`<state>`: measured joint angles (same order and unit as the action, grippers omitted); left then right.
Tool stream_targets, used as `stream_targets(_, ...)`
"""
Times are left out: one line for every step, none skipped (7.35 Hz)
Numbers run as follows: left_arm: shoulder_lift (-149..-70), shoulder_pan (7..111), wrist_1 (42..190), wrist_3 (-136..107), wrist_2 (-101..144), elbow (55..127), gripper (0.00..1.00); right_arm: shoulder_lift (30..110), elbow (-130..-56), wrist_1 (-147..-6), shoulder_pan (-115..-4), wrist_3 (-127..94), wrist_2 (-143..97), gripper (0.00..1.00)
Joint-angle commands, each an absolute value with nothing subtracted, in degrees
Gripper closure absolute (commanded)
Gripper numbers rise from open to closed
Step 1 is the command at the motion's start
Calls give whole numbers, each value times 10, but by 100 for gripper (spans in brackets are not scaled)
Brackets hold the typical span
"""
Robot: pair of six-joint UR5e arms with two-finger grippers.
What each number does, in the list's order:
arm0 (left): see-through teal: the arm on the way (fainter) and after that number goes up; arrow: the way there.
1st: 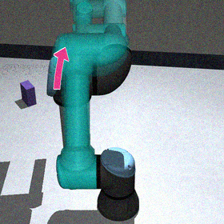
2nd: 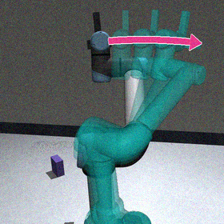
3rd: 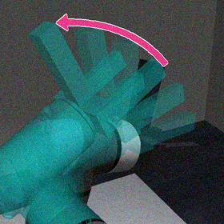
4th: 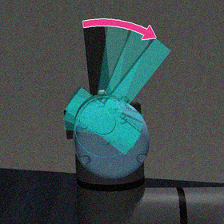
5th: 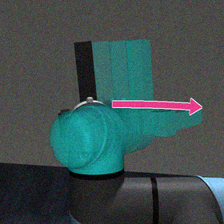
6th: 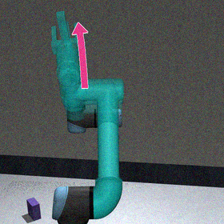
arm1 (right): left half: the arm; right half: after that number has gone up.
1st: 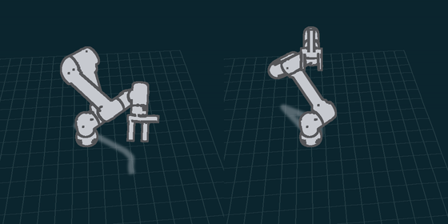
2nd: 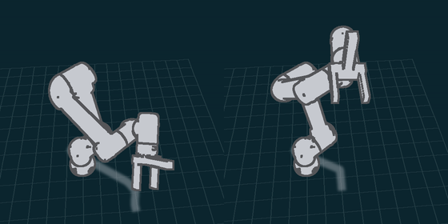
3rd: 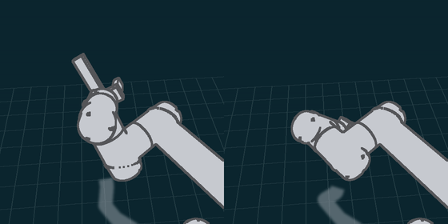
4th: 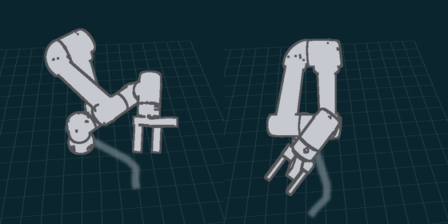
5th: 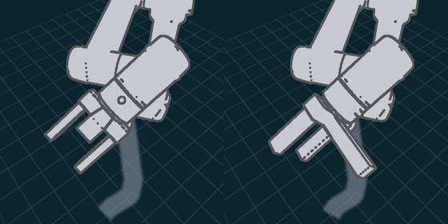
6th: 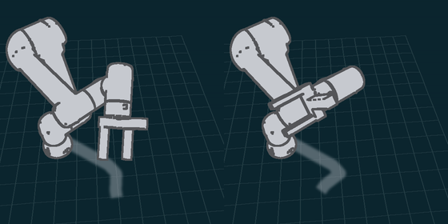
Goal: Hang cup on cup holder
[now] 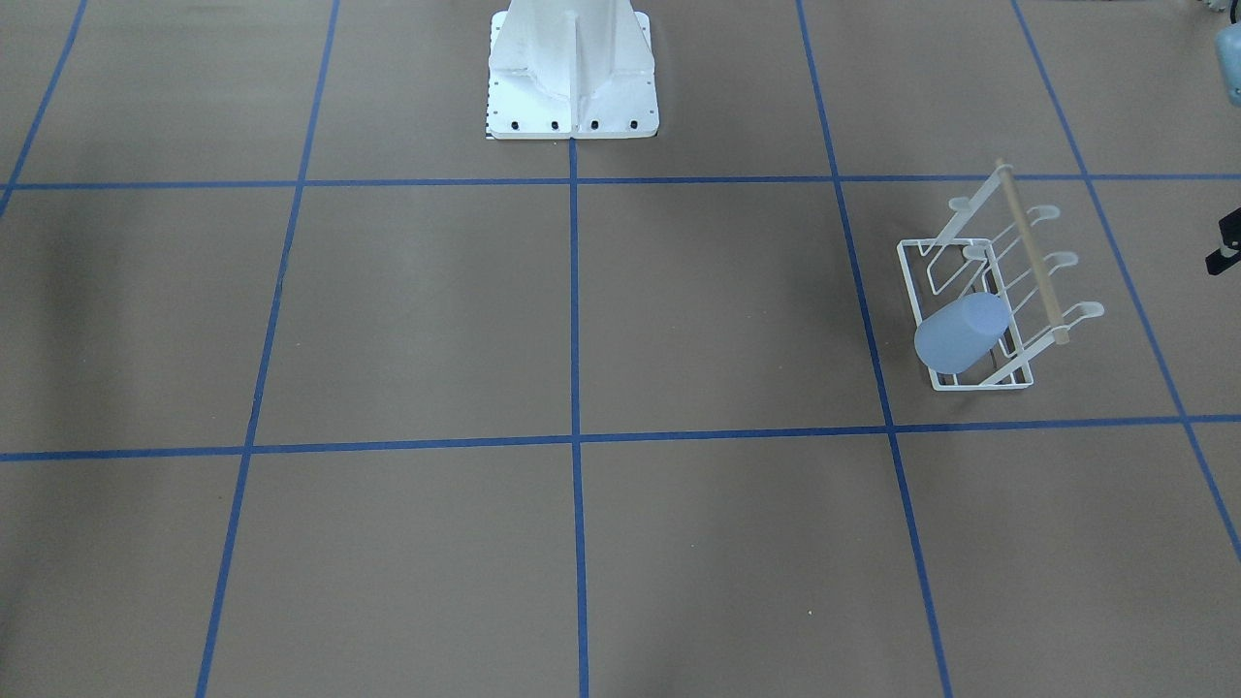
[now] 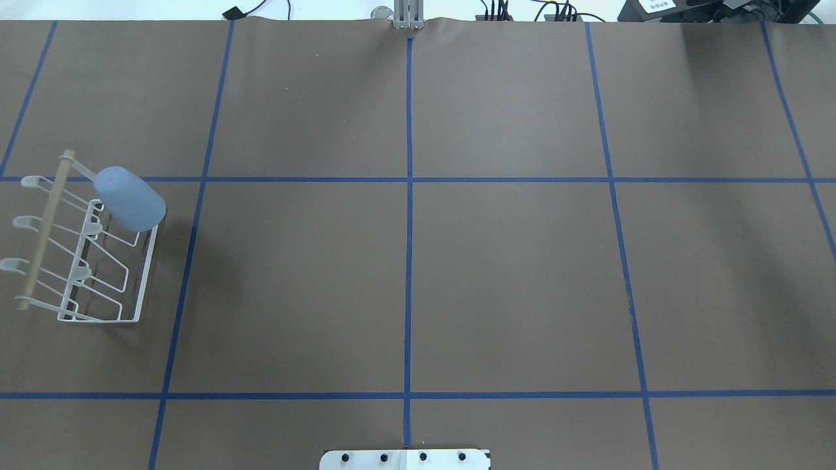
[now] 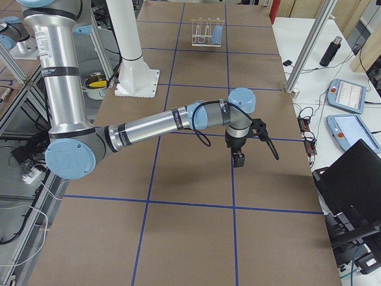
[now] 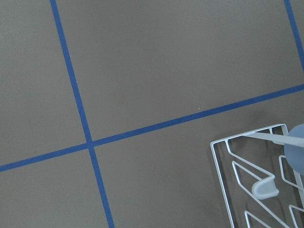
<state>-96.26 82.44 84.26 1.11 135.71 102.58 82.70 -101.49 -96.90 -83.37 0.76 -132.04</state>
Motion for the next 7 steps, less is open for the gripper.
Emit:
stream_targets(-954, 824, 844, 11, 1358, 1046, 2, 827, -1017, -968, -833, 6, -1321, 0)
stream_targets(-938, 824, 844, 11, 1358, 1060, 2, 831, -1017, -969, -833, 6, -1323, 0)
stream_targets(-928, 824, 844, 11, 1357, 1071, 2, 831, -1010, -969, -833, 5, -1322, 0)
stream_targets(-925, 824, 844, 11, 1357, 1079, 2, 825, -1005, -969, -833, 5, -1322, 0)
stream_targets(-920, 824, 844, 11, 1357, 1091, 2, 825, -1007, -968, -833, 4, -1323, 0)
stream_targets(-918, 825, 843, 11, 1356, 1105, 2, 828, -1005, -969, -833, 7, -1325, 0)
stream_targets(-906, 825, 843, 11, 1356, 1118, 2, 831, -1009, -968, -833, 9, -1331, 0)
